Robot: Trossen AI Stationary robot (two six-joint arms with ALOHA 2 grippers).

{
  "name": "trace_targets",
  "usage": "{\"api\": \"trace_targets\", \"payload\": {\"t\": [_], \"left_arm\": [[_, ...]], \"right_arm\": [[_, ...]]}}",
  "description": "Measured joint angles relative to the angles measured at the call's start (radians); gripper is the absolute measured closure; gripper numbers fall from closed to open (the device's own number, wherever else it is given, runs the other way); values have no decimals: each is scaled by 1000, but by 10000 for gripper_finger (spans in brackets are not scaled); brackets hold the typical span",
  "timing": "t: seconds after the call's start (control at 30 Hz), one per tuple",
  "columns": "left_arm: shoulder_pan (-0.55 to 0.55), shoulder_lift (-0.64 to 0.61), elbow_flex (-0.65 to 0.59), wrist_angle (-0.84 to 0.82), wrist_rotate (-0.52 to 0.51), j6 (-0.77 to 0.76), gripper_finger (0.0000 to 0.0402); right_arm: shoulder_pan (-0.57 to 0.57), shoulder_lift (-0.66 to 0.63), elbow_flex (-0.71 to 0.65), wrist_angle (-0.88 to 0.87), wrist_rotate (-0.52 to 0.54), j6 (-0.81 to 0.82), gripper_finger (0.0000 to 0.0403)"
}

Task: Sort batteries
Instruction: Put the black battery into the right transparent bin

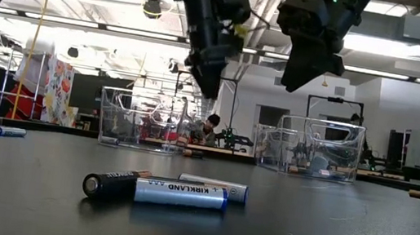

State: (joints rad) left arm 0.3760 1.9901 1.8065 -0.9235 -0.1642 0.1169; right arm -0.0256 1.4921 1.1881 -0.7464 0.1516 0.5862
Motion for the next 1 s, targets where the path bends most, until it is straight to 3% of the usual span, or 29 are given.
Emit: {"api": "trace_targets", "payload": {"t": [0.27, 0.6, 1.0], "left_arm": [[41, 114, 60, -16, 22, 122, 195], [48, 346, 400, -195, 25, 321, 196], [84, 382, 416, -231, 56, 355, 196]], "right_arm": [[-1, 0, 0, 0, 0, 71, 284], [-10, 0, 0, 0, 0, 154, 284], [-25, 1, 1, 34, 2, 195, 284]]}}
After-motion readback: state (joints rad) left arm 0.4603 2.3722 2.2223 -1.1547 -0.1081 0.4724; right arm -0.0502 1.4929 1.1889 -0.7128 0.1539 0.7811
